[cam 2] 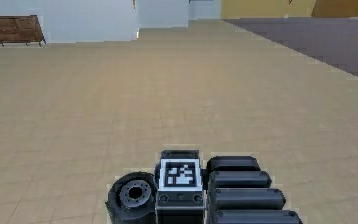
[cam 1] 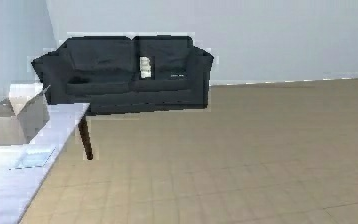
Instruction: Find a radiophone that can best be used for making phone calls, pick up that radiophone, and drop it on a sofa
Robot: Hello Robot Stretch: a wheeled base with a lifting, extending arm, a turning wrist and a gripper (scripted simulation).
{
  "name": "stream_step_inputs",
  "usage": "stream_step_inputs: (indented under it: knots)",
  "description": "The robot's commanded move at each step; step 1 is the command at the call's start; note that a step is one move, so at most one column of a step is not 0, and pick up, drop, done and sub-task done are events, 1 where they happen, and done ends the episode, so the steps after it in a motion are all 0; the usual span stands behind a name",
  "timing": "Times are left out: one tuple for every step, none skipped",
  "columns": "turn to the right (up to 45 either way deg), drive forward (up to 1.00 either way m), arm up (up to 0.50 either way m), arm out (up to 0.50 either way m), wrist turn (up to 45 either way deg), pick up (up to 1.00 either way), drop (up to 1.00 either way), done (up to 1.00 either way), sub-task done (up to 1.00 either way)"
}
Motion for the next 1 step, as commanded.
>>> stream_step_inputs:
  knots:
    - [-12.0,0.0,0.0,0.0,0.0,0.0,0.0,0.0,0.0]
